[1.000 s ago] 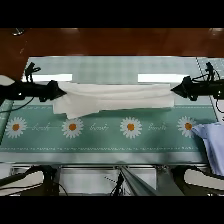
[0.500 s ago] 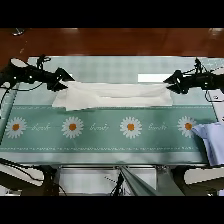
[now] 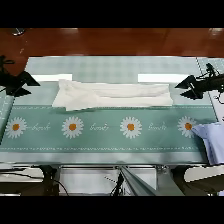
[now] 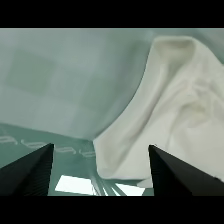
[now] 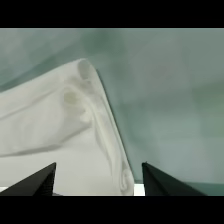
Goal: Fold the shirts.
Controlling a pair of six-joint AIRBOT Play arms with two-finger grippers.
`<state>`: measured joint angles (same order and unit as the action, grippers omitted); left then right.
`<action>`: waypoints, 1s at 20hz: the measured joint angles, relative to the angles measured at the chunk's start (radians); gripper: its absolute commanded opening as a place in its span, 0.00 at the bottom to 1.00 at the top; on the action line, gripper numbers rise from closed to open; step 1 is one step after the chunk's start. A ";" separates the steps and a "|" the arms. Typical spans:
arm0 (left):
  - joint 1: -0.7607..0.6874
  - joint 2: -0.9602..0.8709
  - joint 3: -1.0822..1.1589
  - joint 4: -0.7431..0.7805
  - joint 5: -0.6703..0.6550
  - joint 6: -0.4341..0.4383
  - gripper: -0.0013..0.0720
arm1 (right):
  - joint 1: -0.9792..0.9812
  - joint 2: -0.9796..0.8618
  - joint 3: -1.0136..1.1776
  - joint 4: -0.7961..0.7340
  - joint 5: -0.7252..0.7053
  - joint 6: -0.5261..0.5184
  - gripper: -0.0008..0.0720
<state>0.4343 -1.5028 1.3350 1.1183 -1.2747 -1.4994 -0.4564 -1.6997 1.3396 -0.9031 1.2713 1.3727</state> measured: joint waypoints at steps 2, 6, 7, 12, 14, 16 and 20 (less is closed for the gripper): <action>-0.003 0.126 -0.169 -0.068 0.072 0.045 0.98 | 0.005 -0.025 0.001 -0.012 0.010 -0.001 0.86; -0.100 0.354 -0.507 -0.251 0.240 0.135 0.98 | 0.055 -0.074 0.002 0.003 0.008 -0.011 0.86; -0.131 0.381 -0.554 -0.270 0.258 0.145 0.98 | 0.071 -0.085 0.002 0.016 0.006 -0.014 0.86; -0.290 0.425 -0.652 -0.334 0.334 0.172 0.97 | 0.154 -0.117 0.005 0.051 -0.014 -0.033 0.19; -0.327 0.423 -0.658 -0.341 0.343 0.177 0.73 | 0.170 -0.111 0.010 0.054 -0.019 -0.035 0.04; -0.346 0.422 -0.658 -0.348 0.350 0.179 0.04 | 0.175 -0.076 0.012 0.055 -0.014 -0.037 0.04; -0.381 0.417 -0.648 -0.367 0.352 0.208 0.04 | 0.172 0.078 0.001 -0.015 0.032 -0.043 0.04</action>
<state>0.0528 -1.0855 0.6872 0.7509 -0.9226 -1.2919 -0.2840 -1.6215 1.3407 -0.9180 1.3037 1.3293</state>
